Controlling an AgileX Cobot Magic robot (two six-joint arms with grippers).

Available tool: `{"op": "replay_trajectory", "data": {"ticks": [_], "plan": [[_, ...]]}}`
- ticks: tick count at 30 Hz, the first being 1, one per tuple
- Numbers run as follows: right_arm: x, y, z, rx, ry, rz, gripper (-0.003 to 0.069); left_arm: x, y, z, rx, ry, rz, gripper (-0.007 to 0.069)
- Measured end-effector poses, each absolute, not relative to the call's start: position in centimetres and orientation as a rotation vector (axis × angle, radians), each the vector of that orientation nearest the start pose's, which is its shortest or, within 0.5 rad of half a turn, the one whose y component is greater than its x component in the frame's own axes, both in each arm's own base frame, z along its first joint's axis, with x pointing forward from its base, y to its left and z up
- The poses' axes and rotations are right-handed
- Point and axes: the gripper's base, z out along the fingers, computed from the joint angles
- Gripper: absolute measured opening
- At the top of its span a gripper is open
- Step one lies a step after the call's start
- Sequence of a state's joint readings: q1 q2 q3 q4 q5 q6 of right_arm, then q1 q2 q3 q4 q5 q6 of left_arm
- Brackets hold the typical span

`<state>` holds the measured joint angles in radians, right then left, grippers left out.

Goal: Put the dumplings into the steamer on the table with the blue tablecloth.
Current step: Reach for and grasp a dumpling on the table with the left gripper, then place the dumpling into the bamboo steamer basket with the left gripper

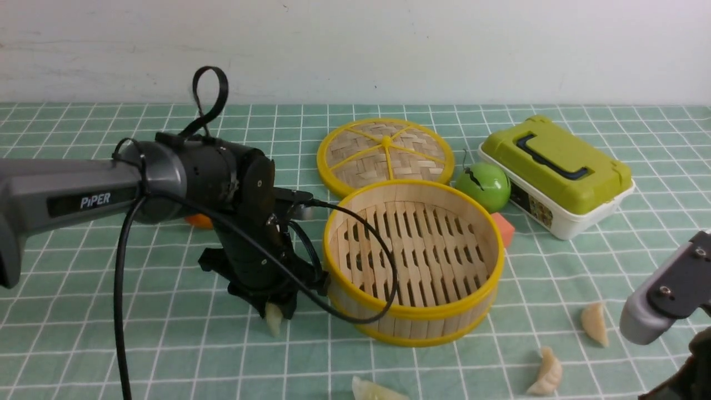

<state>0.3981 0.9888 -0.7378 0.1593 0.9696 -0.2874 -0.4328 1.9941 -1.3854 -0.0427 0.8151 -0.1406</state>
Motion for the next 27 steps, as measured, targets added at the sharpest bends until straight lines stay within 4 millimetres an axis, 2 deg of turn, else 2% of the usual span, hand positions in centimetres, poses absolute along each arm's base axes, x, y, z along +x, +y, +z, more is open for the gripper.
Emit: {"op": "replay_trajectory", "data": {"ticks": [3, 6, 7, 8, 10, 13, 14, 15, 16, 17, 18, 19, 23, 27], "plan": [[14.9, 7.6, 27.9, -0.831, 2.574, 0.238, -0.0001, 36.2, -17.1, 18.3, 0.412, 2.957, -0.130, 0.0239], [14.9, 7.6, 27.9, -0.831, 2.574, 0.238, -0.0002, 36.6, -17.8, 22.2, 0.452, 2.920, -0.144, 0.0239], [14.9, 7.6, 27.9, -0.832, 2.575, 0.238, -0.0002, 36.7, -17.9, 22.8, 0.453, 2.905, -0.150, 0.0239], [14.8, 7.5, 27.9, -0.825, 2.585, 0.240, -0.0002, 36.7, -18.8, 25.3, 0.483, 2.848, -0.172, 0.0239], [14.7, 7.5, 28.1, -0.805, 2.608, 0.248, -0.0002, 36.6, -20.6, 28.2, 0.534, 2.756, -0.207, 0.0239], [14.5, 7.5, 28.8, -0.762, 2.652, 0.262, -0.0001, 36.5, -23.7, 30.3, 0.608, 2.656, -0.253, 0.0239], [14.5, 7.5, 28.9, -0.760, 2.662, 0.264, -0.0001, 36.5, -23.9, 30.3, 0.613, 2.652, -0.255, 0.0239], [14.3, 7.4, 29.3, -0.756, 2.676, 0.267, -0.0001, 36.9, -25.5, 30.3, 0.638, 2.625, -0.275, 0.0239], [14.1, 7.3, 29.6, -0.758, 2.679, 0.269, 0.0000, 37.3, -26.7, 29.4, 0.646, 2.629, -0.282, 0.0239], [14.0, 7.3, 29.8, -0.756, 2.681, 0.270, 0.0000, 37.4, -26.9, 29.5, 0.644, 2.623, -0.286, 0.0239], [13.5, 7.1, 30.3, -0.759, 2.676, 0.267, 0.0002, 38.5, -28.2, 27.6, 0.635, 2.642, -0.289, 0.0239], [13.2, 6.9, 30.4, -0.761, 2.674, 0.265, 0.0002, 39.2, -28.8, 26.6, 0.618, 2.650, -0.293, 0.0239], [11.6, 6.1, 31.4, -0.768, 2.636, 0.241, 0.0006, 41.6, -30.3, 23.9, 0.544, 2.655, -0.302, 0.0239], [10.4, 5.4, 32.1, -0.764, 2.582, 0.208, 0.0010, 42.8, -31.1, 22.8, 0.504, 2.625, -0.329, 0.0239]]}}
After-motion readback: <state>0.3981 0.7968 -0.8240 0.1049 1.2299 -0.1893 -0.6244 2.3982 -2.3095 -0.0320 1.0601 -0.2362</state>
